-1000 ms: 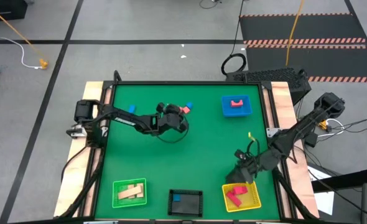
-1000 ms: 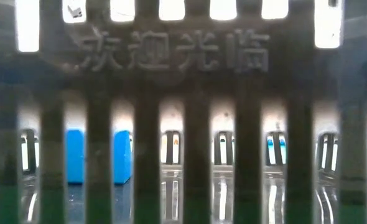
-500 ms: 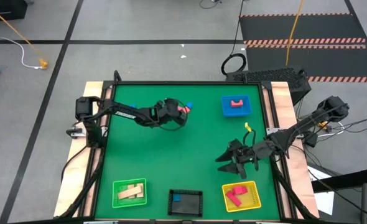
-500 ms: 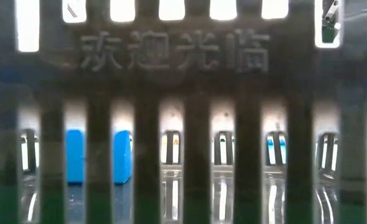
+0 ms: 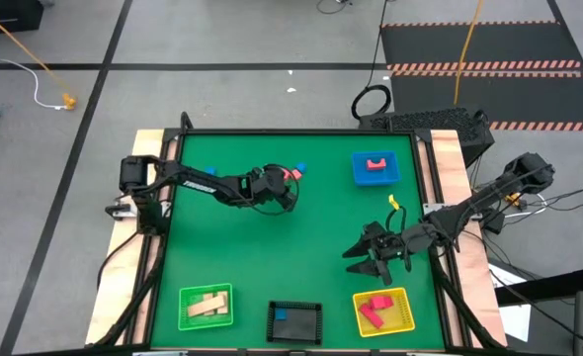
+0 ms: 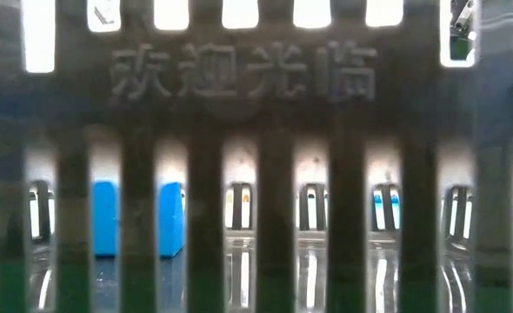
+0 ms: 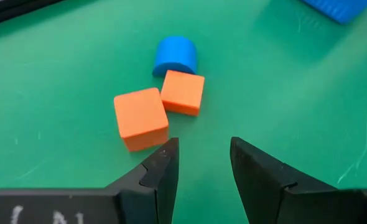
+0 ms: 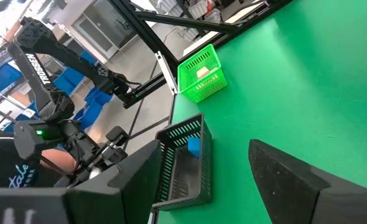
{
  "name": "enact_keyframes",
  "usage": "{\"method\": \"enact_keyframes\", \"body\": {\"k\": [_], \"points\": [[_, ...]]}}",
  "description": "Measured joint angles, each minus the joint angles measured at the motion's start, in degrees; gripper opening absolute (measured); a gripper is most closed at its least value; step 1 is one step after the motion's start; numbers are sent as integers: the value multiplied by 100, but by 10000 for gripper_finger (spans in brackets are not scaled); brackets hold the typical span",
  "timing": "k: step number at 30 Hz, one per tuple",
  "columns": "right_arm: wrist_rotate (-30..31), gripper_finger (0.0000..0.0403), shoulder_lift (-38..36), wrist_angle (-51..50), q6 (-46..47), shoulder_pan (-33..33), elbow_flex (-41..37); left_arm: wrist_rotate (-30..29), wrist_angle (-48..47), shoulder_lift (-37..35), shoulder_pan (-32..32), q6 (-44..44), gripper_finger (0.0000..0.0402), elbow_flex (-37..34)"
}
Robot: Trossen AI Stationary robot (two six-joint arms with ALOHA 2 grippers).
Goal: Sort & place blocks by color
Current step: Put the orange block into the blue bin
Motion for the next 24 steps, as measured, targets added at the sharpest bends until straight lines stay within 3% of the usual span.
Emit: {"method": "enact_keyframes", "body": {"k": [8, 18, 24], "points": [[-2, 235, 0, 1, 2, 0, 0, -205, 79, 0, 30, -36, 154, 0], [-2, 235, 0, 2, -1, 0, 0, -415, 82, 4, 316, -156, 311, 0], [-2, 235, 0, 0, -1, 0, 0, -417, 111, 13, 448, -166, 341, 0]]}}
